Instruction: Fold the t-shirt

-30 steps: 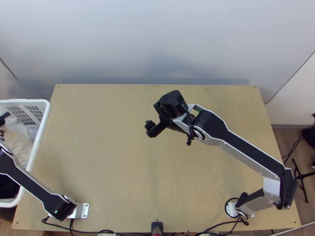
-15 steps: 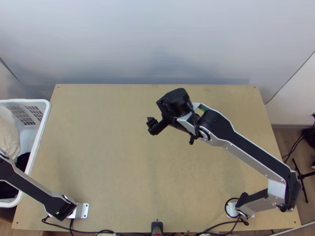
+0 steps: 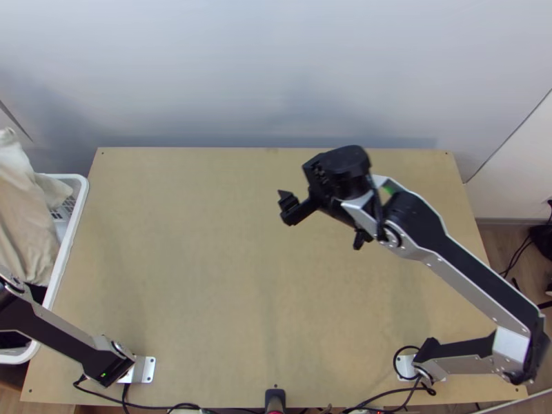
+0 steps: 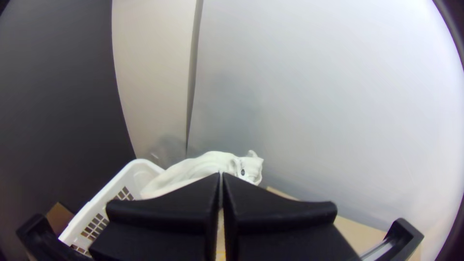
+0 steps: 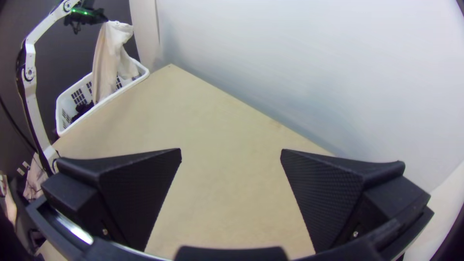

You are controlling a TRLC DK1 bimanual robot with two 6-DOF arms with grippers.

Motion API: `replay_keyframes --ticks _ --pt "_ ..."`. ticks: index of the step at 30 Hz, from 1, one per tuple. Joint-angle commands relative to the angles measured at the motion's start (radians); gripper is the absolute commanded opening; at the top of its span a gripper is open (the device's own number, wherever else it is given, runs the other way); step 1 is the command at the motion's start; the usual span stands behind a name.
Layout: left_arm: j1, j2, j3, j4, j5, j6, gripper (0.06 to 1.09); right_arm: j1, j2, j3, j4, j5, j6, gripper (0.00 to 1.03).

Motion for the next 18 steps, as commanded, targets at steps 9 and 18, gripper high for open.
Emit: replay_keyframes --ticks 9,18 --pt "-0.018 -0.171 0.064 0.125 -0.062 -0.134 0.09 -0.069 -0.145 -0.095 0.032 0.001 0.002 0.96" --pt "-0.038 -0.314 0.048 0.131 0.029 -0.163 0.09 -0.117 -0.226 -0.207 0.070 0.001 0.005 0.96"
